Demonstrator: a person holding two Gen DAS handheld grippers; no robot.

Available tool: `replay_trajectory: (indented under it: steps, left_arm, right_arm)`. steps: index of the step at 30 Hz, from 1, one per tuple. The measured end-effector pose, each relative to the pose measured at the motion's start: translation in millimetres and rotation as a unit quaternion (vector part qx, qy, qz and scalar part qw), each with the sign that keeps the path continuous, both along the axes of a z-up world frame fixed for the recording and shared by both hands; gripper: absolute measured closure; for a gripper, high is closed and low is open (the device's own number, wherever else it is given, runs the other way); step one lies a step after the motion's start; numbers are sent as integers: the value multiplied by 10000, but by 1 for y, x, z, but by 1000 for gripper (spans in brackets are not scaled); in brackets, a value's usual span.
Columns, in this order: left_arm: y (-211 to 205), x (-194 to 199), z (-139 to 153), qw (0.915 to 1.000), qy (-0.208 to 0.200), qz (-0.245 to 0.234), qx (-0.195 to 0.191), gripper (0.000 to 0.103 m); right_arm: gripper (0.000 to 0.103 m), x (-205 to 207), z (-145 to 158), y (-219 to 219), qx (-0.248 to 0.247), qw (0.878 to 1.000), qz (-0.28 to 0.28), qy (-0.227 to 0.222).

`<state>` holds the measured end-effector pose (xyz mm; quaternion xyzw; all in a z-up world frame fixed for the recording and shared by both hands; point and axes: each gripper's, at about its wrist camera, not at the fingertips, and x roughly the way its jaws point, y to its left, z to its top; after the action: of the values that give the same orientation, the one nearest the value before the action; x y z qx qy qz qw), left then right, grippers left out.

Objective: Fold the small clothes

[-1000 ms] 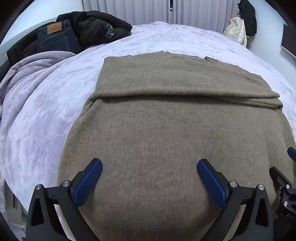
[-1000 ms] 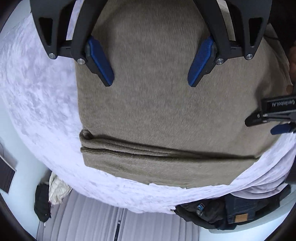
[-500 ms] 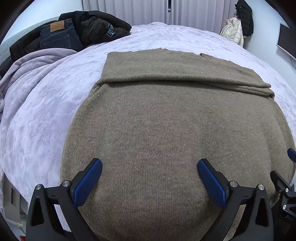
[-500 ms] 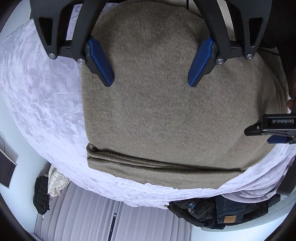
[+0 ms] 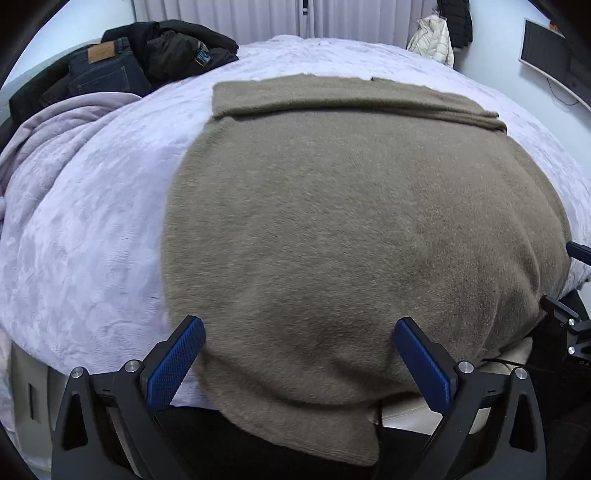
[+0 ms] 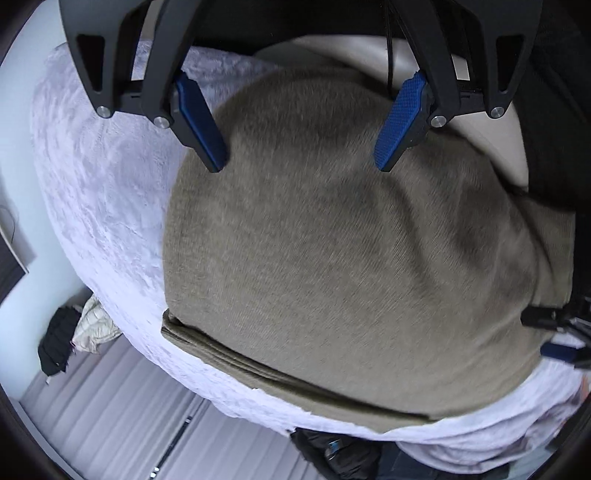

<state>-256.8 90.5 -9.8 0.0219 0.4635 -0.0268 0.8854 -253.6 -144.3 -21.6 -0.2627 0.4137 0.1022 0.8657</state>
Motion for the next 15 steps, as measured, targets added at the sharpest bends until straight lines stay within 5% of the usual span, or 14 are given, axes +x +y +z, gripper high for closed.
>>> replay_trajectory:
  steps: [5,7,9,11,15]
  left_arm:
    - [21,17,16,9979,-288,494,-298,0]
    - [34,24,7,9980,-31,536,-346,0]
    - [52,24,-7,9961,278,465,-701,0]
    - [67,15,-15,9931,358,411,-1035,0]
    - [77,7,-12,9877,159,167,-1544,0]
  right_arm:
    - [18,5,21,-10,599,9967,-425,-347]
    - [18,11,22,-18,861,9947,-526,-177]
    - [18,15,11,-25,784,9958,-446,146]
    - [18,9,11,-36,789,9960,-414,-21]
    - [18,8,24,-72,1661,9826,-833,-24]
